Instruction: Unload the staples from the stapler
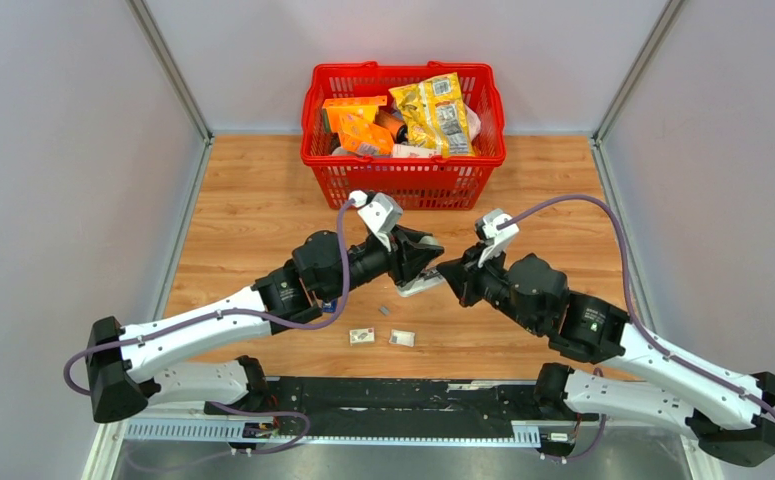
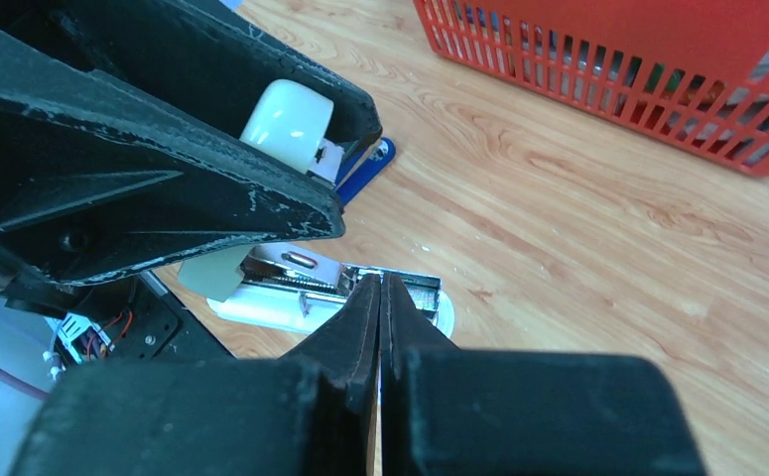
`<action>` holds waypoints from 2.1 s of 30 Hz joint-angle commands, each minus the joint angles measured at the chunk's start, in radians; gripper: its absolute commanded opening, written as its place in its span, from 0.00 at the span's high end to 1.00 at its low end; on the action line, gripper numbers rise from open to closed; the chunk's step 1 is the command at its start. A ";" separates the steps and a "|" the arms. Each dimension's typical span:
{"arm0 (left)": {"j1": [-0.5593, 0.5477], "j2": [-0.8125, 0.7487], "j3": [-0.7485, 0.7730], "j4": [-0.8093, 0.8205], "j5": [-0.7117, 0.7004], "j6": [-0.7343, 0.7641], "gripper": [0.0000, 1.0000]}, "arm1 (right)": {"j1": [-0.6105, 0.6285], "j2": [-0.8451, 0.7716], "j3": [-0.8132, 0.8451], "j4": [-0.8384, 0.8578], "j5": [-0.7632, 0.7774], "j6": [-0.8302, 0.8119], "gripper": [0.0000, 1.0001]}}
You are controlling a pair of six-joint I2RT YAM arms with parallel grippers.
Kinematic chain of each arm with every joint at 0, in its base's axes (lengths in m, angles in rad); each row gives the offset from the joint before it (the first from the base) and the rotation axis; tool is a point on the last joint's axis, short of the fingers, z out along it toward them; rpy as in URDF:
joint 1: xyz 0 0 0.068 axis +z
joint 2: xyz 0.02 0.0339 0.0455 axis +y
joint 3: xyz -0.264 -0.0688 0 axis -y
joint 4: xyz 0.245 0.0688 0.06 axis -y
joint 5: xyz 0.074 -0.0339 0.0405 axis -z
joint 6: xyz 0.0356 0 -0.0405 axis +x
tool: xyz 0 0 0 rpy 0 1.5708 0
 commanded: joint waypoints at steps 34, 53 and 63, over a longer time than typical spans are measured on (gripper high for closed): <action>-0.003 0.077 0.005 0.185 -0.171 -0.121 1.00 | 0.003 -0.013 -0.296 0.418 -0.008 -0.035 1.00; 0.019 0.261 0.065 0.311 -0.139 -0.192 1.00 | -0.023 -0.125 -0.416 0.413 0.036 -0.021 1.00; 0.046 0.303 0.068 0.342 -0.119 -0.231 1.00 | -0.087 -0.120 -0.467 0.446 -0.025 0.003 1.00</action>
